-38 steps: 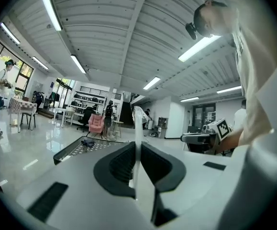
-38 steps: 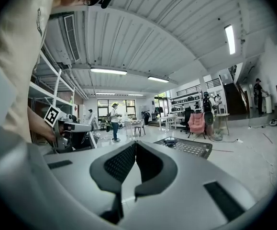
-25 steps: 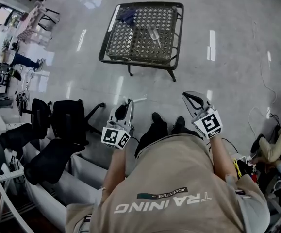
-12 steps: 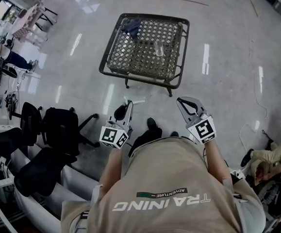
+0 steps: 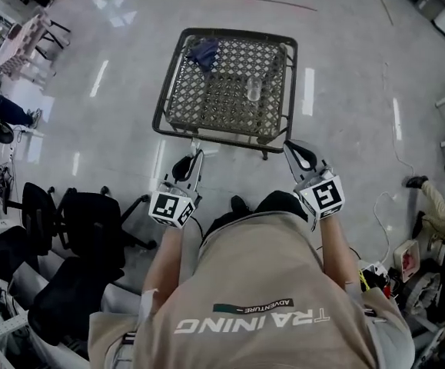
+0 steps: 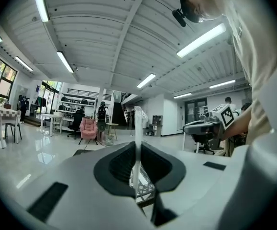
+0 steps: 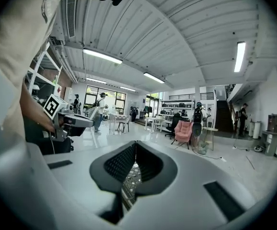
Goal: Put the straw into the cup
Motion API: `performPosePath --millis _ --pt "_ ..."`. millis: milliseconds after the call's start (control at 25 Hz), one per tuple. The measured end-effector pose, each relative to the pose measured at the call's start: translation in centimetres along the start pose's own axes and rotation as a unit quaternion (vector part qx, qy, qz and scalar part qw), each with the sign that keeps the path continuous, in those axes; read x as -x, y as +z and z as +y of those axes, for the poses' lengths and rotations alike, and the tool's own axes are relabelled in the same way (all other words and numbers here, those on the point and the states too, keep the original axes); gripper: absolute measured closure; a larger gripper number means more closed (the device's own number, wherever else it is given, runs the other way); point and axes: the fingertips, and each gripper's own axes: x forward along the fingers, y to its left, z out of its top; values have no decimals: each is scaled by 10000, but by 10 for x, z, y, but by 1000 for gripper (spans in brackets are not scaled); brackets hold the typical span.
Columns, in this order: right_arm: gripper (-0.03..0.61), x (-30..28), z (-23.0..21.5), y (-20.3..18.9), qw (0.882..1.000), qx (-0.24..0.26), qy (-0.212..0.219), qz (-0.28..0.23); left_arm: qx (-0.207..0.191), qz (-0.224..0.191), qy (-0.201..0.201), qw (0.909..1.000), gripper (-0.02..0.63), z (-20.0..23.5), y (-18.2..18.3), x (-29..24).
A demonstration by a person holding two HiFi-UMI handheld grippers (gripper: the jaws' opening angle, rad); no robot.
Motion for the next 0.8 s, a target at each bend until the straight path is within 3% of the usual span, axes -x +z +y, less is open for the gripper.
performPosePath --millis 320,800 --pt "560 -23 -14 7 9993 260 15 263 117 -90 -98 9998 568 27 3 -35" --pt "560 -75 -105 -7 9986 -485 -115 -189 274 187 10 9995 568 48 13 -115"
